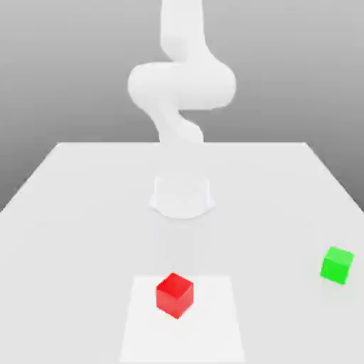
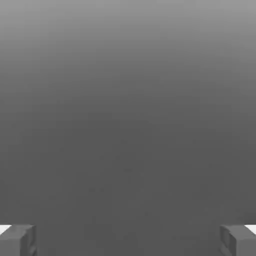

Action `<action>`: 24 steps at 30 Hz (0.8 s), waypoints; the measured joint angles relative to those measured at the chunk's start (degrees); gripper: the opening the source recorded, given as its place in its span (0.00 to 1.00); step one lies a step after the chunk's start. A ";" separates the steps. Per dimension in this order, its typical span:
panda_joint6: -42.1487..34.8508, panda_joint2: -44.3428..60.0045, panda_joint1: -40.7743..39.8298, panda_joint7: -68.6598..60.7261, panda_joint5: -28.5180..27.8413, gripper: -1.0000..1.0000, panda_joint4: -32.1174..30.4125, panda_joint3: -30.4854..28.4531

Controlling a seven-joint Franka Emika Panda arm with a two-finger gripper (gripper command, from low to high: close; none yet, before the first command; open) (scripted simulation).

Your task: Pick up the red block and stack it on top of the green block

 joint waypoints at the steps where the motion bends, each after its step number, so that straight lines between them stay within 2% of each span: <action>1: 1.38 2.26 -0.52 1.50 0.26 0.50 -1.39 0.39; 9: 11.93 19.55 -4.00 13.61 1.26 0.50 -11.89 3.35; 18: 23.45 38.36 -6.58 28.56 -0.12 0.50 -23.39 5.10; 24: 33.42 50.86 -5.45 33.27 -3.74 0.50 -23.69 3.10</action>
